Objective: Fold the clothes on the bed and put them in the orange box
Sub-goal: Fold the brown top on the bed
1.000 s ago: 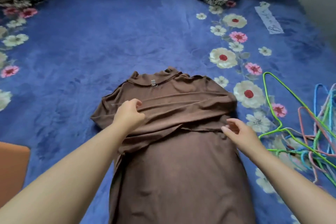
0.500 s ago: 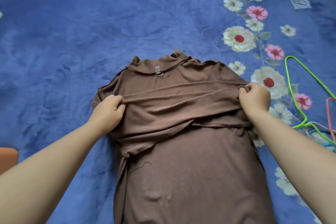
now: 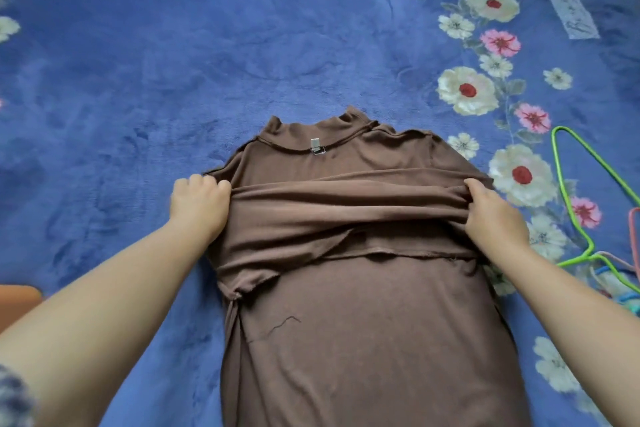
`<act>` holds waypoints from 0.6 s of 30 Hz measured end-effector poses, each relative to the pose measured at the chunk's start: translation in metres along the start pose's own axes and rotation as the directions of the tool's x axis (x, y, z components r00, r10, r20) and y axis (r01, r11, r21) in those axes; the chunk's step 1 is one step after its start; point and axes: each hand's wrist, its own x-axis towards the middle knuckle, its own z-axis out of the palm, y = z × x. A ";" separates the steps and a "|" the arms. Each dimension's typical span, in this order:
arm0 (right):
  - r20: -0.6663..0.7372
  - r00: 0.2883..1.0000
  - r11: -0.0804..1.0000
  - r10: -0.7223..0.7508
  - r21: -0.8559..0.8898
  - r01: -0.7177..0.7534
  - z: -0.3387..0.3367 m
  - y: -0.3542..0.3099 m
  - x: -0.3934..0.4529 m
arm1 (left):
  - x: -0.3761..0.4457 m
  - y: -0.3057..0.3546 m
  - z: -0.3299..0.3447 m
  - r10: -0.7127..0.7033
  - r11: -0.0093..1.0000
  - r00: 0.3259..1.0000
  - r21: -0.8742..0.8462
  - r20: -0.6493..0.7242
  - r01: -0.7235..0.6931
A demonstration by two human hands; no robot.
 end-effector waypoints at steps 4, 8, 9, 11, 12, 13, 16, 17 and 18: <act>-0.034 0.997 0.990 0.074 0.123 -0.070 0.001 -0.005 -0.002 | -0.002 0.019 0.007 -0.060 0.962 0.991 -0.271 -0.121 0.025; 0.050 0.960 0.837 0.274 0.478 -0.264 -0.016 -0.015 0.014 | -0.001 0.015 0.009 -0.135 0.896 0.976 -0.442 -0.173 0.046; 0.126 0.942 0.826 0.311 0.454 -0.334 -0.018 -0.016 0.022 | 0.002 0.014 0.011 -0.126 0.906 0.978 -0.421 -0.167 0.045; 0.236 0.921 0.823 0.309 0.418 -0.384 -0.017 -0.018 0.036 | 0.001 0.015 0.013 -0.103 0.917 0.975 -0.399 -0.194 0.017; 0.243 0.929 0.814 0.280 0.452 -0.364 -0.015 -0.019 0.041 | 0.001 0.017 0.015 -0.076 0.918 0.963 -0.394 -0.259 -0.034; 0.246 0.939 0.796 0.241 0.504 -0.337 -0.015 -0.020 0.044 | 0.002 0.019 0.018 -0.040 0.919 0.937 -0.381 -0.348 -0.102; 0.080 0.990 0.727 0.113 0.673 -0.137 -0.024 -0.021 0.044 | 0.002 0.029 0.015 0.107 0.904 0.805 -0.279 -0.583 -0.323; -0.031 0.995 0.729 0.098 0.682 -0.050 -0.031 -0.022 0.043 | 0.001 0.035 0.012 0.188 0.879 0.764 -0.242 -0.617 -0.412; -0.116 0.990 0.766 0.082 0.642 0.012 -0.036 -0.022 0.045 | -0.001 0.043 0.008 0.278 0.833 0.723 -0.216 -0.632 -0.509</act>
